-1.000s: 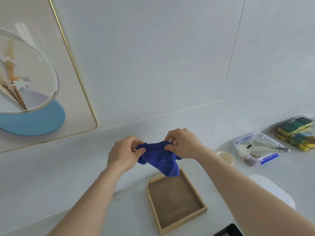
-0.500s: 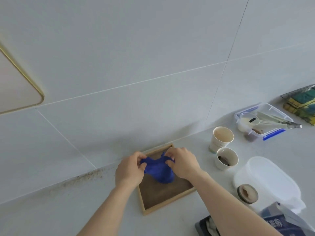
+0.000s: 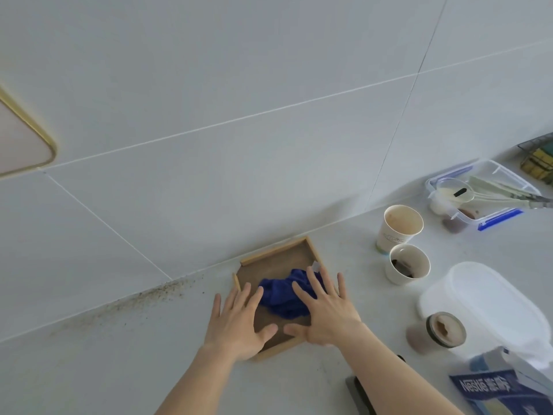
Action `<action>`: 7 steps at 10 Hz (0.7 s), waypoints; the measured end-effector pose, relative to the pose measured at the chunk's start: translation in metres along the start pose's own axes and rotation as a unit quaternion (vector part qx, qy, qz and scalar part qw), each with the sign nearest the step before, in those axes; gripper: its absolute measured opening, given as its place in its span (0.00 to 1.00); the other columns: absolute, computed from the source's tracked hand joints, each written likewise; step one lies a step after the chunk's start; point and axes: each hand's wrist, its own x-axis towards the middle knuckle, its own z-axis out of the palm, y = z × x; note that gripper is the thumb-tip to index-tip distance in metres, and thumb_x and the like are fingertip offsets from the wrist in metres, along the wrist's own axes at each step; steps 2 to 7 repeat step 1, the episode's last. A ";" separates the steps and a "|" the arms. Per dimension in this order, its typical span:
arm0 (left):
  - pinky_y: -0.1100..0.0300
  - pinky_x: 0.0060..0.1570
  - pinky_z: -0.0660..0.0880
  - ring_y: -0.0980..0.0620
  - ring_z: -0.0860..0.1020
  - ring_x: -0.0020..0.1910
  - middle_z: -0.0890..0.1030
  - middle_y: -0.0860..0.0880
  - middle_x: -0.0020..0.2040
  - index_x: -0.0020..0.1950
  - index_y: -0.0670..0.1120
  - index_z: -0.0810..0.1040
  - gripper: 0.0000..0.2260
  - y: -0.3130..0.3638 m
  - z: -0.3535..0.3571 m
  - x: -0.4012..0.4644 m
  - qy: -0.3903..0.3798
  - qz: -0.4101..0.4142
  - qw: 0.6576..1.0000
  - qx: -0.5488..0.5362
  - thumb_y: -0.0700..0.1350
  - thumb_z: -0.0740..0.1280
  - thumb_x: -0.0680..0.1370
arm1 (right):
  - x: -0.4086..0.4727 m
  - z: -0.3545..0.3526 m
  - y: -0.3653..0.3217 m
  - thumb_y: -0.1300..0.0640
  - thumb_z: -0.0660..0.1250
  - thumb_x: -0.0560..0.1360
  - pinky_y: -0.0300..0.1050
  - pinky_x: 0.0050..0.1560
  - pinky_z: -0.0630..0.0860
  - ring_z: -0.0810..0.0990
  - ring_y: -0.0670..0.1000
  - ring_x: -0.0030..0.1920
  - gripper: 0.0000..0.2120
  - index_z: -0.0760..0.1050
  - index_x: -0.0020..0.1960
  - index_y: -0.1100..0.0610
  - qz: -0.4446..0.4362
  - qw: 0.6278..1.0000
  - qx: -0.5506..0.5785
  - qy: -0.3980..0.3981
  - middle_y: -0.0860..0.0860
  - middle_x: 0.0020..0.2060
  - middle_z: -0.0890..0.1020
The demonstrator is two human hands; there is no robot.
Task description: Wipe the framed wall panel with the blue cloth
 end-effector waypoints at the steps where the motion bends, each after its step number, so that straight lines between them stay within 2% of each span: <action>1: 0.40 0.80 0.33 0.46 0.36 0.84 0.37 0.51 0.85 0.83 0.59 0.37 0.41 -0.009 -0.013 -0.009 0.033 -0.001 0.999 0.029 0.75 0.48 0.76 | -0.005 -0.014 -0.005 0.15 0.46 0.68 0.74 0.78 0.29 0.26 0.63 0.81 0.53 0.39 0.84 0.41 0.005 1.000 0.007 0.013 0.54 0.85 0.36; 7: 0.40 0.80 0.33 0.46 0.36 0.84 0.37 0.51 0.85 0.83 0.59 0.37 0.41 -0.009 -0.013 -0.009 0.033 -0.001 0.999 0.029 0.75 0.48 0.76 | -0.005 -0.014 -0.005 0.15 0.46 0.68 0.74 0.78 0.29 0.26 0.63 0.81 0.53 0.39 0.84 0.41 0.005 1.000 0.007 0.013 0.54 0.85 0.36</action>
